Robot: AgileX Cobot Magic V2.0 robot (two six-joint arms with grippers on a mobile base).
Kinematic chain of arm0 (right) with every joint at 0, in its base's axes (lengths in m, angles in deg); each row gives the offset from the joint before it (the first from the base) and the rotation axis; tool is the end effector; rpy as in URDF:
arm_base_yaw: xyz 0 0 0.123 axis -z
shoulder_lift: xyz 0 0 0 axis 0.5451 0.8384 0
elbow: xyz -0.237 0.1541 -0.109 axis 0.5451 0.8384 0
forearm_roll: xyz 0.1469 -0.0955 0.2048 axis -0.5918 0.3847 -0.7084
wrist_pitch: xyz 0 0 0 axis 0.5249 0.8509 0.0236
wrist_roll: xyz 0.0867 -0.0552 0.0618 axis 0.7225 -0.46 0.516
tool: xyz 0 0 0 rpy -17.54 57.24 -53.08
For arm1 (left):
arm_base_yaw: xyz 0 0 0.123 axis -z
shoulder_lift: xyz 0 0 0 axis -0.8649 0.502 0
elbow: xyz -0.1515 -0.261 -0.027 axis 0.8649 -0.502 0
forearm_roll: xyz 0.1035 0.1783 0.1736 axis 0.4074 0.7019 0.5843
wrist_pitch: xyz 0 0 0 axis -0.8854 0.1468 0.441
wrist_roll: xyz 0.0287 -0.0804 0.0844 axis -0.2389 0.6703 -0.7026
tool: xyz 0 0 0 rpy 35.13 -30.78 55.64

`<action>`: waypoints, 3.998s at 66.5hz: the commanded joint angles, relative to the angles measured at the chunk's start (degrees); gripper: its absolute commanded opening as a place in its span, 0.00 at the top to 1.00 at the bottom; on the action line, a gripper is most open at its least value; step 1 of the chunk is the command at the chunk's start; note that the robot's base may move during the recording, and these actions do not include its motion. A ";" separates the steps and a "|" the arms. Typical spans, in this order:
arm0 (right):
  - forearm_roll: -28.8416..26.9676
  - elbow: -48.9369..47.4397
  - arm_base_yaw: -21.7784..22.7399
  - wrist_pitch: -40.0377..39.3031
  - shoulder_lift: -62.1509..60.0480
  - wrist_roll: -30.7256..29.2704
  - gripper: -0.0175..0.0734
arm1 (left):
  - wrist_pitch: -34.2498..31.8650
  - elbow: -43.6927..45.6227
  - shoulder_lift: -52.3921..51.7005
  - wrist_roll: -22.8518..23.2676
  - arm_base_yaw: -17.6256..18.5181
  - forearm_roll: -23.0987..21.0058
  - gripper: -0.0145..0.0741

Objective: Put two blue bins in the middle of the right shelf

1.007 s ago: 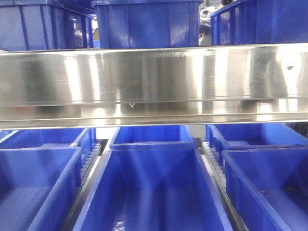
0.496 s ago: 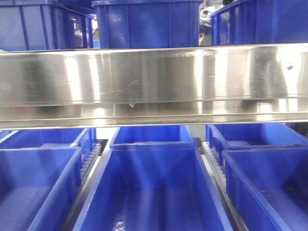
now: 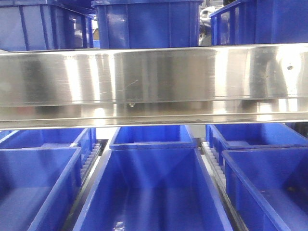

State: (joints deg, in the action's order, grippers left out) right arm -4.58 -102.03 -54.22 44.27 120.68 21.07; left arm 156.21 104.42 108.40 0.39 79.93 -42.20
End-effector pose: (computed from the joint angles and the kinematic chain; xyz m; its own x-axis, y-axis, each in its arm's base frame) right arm 0.3534 0.1494 0.4970 -0.5696 0.0000 -0.8219 -0.3255 0.9183 0.2256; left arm 0.3535 -0.1483 0.5064 -0.6238 0.0531 -0.7798 0.3540 0.9087 -0.2213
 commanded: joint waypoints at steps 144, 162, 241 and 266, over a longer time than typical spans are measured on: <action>-2.67 -0.93 -0.16 -9.24 3.73 0.26 0.98 | -13.84 1.26 -0.96 -2.66 0.88 -6.63 0.96; -2.67 -0.93 -0.16 -9.24 3.73 0.26 0.98 | -13.84 1.26 -0.96 -2.66 0.88 -6.63 0.96; -2.67 -0.93 -0.16 -9.53 3.73 0.26 0.98 | -13.84 1.26 -0.96 -2.66 0.88 -6.63 0.96; -2.67 -0.93 -0.16 -9.53 3.73 0.26 0.98 | -13.84 1.26 -0.96 -2.66 0.88 -6.63 0.96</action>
State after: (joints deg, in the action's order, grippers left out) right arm -5.14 -102.03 -53.97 40.72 124.51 21.04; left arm 145.25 104.55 108.60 -0.65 79.50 -40.78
